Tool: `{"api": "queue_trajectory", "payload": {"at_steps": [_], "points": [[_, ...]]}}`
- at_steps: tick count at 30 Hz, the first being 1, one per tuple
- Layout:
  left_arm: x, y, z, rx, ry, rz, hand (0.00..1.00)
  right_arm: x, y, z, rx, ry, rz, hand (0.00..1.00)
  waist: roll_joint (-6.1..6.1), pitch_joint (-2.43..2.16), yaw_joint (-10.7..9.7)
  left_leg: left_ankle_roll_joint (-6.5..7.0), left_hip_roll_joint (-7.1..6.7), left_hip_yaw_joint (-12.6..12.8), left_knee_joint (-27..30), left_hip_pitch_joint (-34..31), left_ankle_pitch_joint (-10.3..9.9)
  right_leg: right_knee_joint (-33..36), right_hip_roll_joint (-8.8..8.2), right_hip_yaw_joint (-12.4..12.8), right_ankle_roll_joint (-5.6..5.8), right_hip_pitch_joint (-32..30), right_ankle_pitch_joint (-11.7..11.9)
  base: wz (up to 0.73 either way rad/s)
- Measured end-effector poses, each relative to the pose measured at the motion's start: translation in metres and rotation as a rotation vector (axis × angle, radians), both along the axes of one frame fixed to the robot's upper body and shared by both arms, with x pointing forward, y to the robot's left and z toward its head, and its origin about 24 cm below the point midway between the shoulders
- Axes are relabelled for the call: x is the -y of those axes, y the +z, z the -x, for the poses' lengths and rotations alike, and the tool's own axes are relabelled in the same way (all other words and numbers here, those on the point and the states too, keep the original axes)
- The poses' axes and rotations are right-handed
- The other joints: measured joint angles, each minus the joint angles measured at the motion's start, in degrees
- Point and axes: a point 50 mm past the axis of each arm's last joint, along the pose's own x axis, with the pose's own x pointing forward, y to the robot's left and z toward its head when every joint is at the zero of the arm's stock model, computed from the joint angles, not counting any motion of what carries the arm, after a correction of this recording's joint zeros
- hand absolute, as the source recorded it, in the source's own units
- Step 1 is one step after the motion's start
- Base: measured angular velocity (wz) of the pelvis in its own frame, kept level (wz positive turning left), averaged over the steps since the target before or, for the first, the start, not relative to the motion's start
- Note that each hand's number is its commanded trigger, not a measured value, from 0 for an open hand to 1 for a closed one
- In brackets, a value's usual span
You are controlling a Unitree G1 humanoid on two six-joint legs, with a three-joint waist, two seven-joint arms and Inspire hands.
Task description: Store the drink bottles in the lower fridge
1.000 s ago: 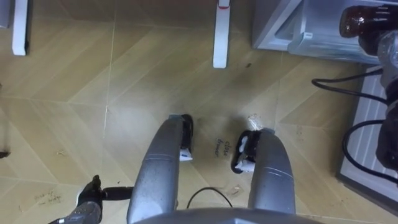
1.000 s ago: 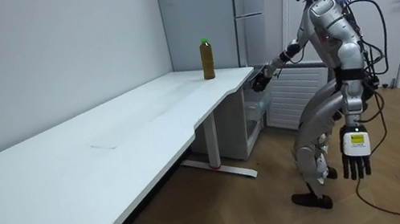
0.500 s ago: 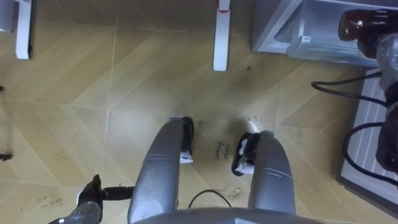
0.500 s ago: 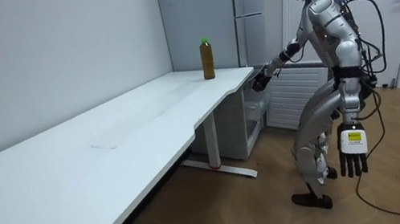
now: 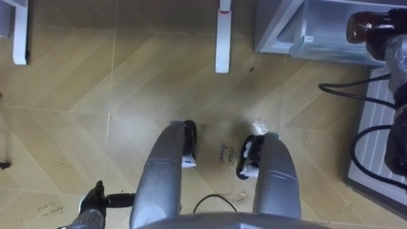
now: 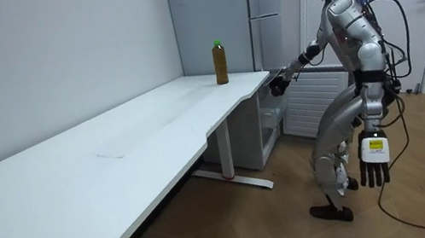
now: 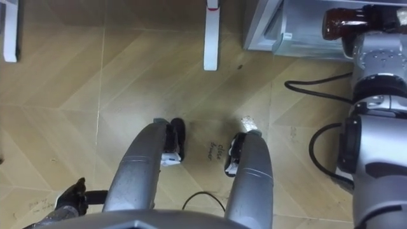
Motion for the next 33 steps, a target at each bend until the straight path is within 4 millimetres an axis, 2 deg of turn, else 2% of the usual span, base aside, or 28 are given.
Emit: {"api": "queue_trajectory", "payload": {"at_steps": [2,15,20,24,25,29,33], "points": [[0.000,0.000,0.000,0.002,0.002,0.000,0.00,0.000,-0.001,0.001,-0.015,-0.006,-0.006,1.00,-0.07,0.04,-0.25,0.14,0.55,0.97,0.02,0.08,-0.04,-0.01,-0.05,0.02,-0.01,-0.02,0.01,0.00],[0.000,0.002,-0.004,0.037,0.006,-0.012,0.00,0.002,-0.002,0.003,-0.077,-0.007,0.048,1.00,-0.10,0.06,-0.68,0.30,0.67,1.41,-0.08,0.15,-0.10,-0.09,0.13,0.35,0.09,-0.03,-0.04,0.00],[0.003,0.000,-0.001,0.013,-0.018,-0.012,0.00,0.006,-0.008,0.009,-0.187,0.033,0.206,1.00,-0.15,0.08,-0.82,0.29,0.70,1.39,-0.38,0.18,-0.10,-0.25,0.27,0.35,0.16,-0.05,-0.08,0.00],[0.002,-0.001,0.003,-0.004,-0.021,-0.015,0.00,0.012,-0.014,0.018,-0.264,0.026,0.262,1.00,-0.28,0.16,-0.83,0.28,0.69,1.39,-0.44,0.12,-0.11,-0.20,0.26,0.35,0.24,-0.12,-0.27,0.00],[0.002,-0.001,0.003,-0.005,-0.023,-0.015,0.00,0.013,-0.014,0.019,-0.286,0.024,0.275,0.00,-0.30,0.18,-0.85,0.27,0.70,1.40,-0.44,0.08,-0.11,-0.19,0.26,0.35,0.23,-0.18,-0.27,0.00],[0.005,-0.001,0.002,-0.001,-0.042,-0.013,0.00,0.013,-0.014,0.020,-0.319,0.024,0.295,0.00,-0.34,0.20,-1.29,0.27,0.72,1.41,-0.41,0.07,-0.11,-0.19,0.26,0.37,0.21,-0.20,-0.28,0.00],[0.005,-0.001,0.001,0.003,-0.044,-0.011,0.00,0.016,-0.011,0.020,-0.293,0.000,0.241,0.00,-0.41,0.22,-1.43,0.27,0.75,1.42,-0.38,0.09,-0.11,-0.20,0.25,0.40,0.21,-0.13,-0.27,0.00]]}}
